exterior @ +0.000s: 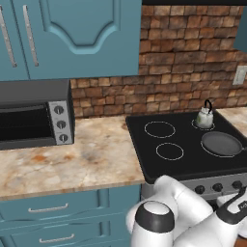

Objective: Pick the pan from the cabinet and place it on the stove. Then turn on the stove burner for the pan.

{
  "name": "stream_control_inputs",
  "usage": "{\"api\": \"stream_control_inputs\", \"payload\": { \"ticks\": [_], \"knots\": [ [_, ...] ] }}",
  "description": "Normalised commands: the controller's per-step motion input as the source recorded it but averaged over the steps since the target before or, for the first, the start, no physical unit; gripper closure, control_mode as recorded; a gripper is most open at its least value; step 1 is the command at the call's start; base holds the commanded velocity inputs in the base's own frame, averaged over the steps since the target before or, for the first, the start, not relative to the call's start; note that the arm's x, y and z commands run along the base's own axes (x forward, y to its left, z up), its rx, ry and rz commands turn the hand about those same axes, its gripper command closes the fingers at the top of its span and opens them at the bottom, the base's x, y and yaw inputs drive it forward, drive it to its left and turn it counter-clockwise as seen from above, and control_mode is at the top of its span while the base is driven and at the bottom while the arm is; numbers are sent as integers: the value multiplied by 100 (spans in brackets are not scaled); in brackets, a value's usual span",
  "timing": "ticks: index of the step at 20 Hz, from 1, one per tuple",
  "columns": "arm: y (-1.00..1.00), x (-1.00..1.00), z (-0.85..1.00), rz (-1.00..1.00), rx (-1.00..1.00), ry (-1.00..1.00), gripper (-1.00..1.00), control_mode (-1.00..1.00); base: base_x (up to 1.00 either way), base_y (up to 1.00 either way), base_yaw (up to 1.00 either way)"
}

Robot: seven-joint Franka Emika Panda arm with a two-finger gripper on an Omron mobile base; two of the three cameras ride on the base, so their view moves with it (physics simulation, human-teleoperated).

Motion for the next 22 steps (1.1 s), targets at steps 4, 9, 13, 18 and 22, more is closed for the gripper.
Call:
{"api": "stream_control_inputs", "payload": {
  "ticks": [4,9,13,18,22],
  "knots": [
    [-18,15,-5,0,0,-10,-100,-100,0,0,0],
    [-22,14,-9,0,0,-3,-100,-100,0,0,0],
    [-16,10,-19,0,0,-1,-100,-100,0,0,0],
    [-8,8,-24,0,0,0,-100,-100,0,0,0],
    [-2,7,-27,0,0,0,-100,-100,0,0,0]
  ]
}}
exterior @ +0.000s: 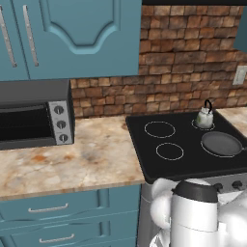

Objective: Pick the pan from the cabinet and place it on the stove. Then turn on the stove burner for the pan.

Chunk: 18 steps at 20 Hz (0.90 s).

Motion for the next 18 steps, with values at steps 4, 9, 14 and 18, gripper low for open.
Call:
{"api": "stream_control_inputs", "payload": {
  "ticks": [4,9,14,18],
  "knots": [
    [0,5,-20,0,0,-1,-100,-100,0,0,0],
    [0,6,-13,0,0,-2,-100,-100,0,0,0],
    [0,10,-14,0,0,-2,-100,-100,0,0,0],
    [0,17,-8,0,0,-3,-100,-100,0,0,0]
  ]
}}
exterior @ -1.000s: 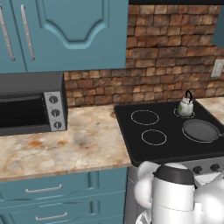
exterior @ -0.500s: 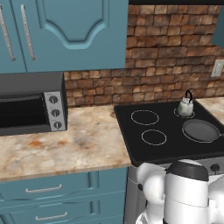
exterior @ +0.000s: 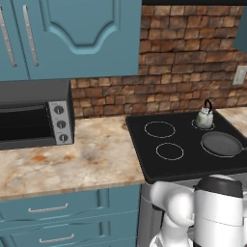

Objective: Pick the pan from the cabinet and place it on the stove. Then turn on the stove burner for the pan.

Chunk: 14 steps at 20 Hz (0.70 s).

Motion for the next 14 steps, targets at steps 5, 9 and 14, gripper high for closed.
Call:
{"api": "stream_control_inputs", "payload": {
  "ticks": [5,9,14],
  "knots": [
    [-7,10,-2,0,0,-3,-100,-100,0,0,0],
    [-10,5,-9,0,0,-3,-100,-100,0,0,0],
    [-4,10,-10,0,0,-2,-100,-100,0,0,0]
  ]
}}
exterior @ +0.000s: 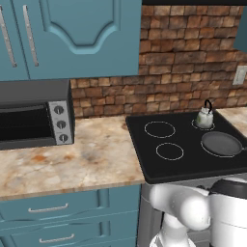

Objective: Pick the pan from the cabinet and place it on the stove. Then turn on the stove burner for the pan.

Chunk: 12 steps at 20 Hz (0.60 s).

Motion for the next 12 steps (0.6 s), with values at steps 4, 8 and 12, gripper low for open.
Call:
{"api": "stream_control_inputs", "payload": {
  "ticks": [4,8,12],
  "knots": [
    [-3,17,-15,0,0,-1,-100,-100,0,0,0],
    [-4,14,-15,0,0,-1,-100,-100,0,0,0],
    [-17,4,-19,0,0,-2,-100,-100,0,0,0]
  ]
}}
